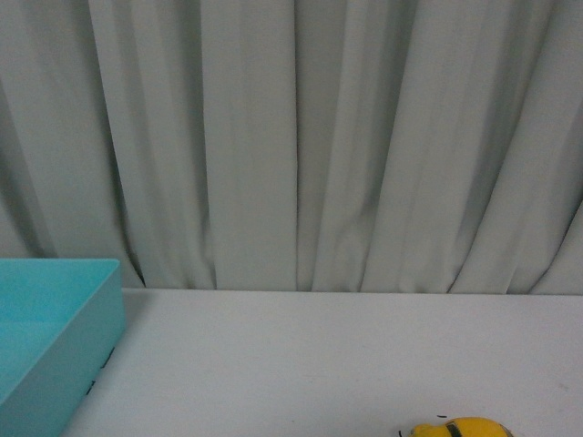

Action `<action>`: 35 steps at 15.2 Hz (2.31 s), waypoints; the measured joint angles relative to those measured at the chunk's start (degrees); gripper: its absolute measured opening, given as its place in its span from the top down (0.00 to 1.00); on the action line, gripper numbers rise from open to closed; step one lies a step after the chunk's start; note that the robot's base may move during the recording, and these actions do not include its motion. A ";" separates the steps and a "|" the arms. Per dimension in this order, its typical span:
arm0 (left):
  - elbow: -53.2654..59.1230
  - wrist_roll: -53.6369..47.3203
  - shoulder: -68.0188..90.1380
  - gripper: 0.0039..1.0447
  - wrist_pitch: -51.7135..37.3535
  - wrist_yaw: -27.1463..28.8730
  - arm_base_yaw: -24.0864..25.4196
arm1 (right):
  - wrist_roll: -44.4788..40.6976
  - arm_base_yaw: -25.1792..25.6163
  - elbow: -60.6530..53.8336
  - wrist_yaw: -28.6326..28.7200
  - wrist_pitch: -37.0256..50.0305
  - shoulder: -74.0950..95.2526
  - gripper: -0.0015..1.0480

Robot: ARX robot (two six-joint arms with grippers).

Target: Wind up and store yellow beetle toy

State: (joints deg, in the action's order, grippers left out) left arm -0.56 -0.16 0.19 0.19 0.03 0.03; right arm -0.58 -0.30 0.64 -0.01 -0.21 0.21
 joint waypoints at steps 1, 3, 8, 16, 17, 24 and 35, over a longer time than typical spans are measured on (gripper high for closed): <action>0.00 0.00 0.00 0.06 0.00 0.00 0.00 | 0.00 0.00 0.00 0.00 0.00 0.00 0.06; 0.00 0.02 0.00 0.06 0.00 0.00 0.00 | 0.00 0.00 0.00 0.00 0.00 0.00 0.06; 0.00 0.02 0.00 0.06 0.00 0.00 0.00 | -3.19 -5.16 2.91 -51.21 42.99 37.05 0.06; 0.00 0.02 -0.02 0.06 0.00 0.00 -0.04 | -9.66 -1.16 35.21 -13.64 48.92 78.68 0.06; 0.00 0.02 -0.02 0.06 0.02 0.00 -0.04 | -11.43 -1.33 38.42 -9.51 47.60 81.50 0.06; 0.00 0.02 -0.02 0.06 0.02 0.02 -0.04 | -36.85 -9.88 61.02 26.47 14.19 105.09 0.06; 0.00 0.02 -0.02 0.06 0.00 -0.02 -0.04 | -73.83 -5.60 56.70 28.96 -8.57 112.74 0.06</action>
State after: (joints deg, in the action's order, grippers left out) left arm -0.56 -0.14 0.16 0.19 0.01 -0.01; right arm -74.41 -5.89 57.34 28.95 -8.78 112.95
